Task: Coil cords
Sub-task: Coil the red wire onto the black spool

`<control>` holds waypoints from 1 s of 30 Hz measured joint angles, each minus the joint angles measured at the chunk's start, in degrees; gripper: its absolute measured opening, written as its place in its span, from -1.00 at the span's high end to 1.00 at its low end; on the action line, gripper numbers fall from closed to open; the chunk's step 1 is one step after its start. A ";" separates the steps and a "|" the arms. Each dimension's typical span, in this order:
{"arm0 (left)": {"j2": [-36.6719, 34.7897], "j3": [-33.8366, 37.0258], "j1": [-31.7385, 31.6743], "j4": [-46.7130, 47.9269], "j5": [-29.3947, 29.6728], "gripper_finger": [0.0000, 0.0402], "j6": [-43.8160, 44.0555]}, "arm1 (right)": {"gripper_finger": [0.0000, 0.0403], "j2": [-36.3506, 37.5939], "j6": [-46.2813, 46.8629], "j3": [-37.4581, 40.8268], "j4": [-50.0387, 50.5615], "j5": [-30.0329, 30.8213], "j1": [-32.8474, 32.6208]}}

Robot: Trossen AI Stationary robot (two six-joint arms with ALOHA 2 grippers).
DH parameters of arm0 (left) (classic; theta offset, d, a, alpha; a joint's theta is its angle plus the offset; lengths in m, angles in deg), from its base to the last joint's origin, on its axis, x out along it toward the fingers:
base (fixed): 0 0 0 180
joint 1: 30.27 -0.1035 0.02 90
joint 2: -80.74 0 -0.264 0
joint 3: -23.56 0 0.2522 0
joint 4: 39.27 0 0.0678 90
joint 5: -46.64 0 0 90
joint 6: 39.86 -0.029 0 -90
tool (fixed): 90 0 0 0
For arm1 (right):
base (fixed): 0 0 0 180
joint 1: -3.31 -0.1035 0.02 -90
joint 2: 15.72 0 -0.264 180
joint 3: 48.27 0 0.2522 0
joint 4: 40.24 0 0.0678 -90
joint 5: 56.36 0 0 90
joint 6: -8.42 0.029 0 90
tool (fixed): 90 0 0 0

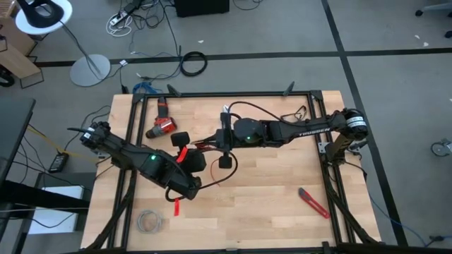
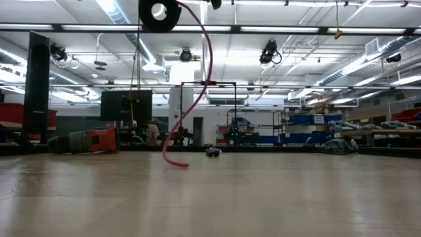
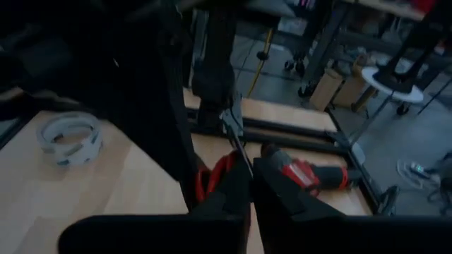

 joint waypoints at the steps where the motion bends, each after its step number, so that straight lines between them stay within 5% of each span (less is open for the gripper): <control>1: -0.02 0.00 0.34 -0.06 0.35 1.00 0.32 | 0.90 0.00 -0.29 0.00 -0.69 0.37 -0.26; 15: -3.94 0.33 8.64 -1.75 3.47 1.00 6.60 | 0.47 0.02 -5.91 -0.02 -10.62 1.46 -3.84; 30: -5.24 0.33 19.16 -5.02 14.34 1.00 11.99 | 0.45 0.05 -14.18 -0.02 -23.12 1.53 -8.63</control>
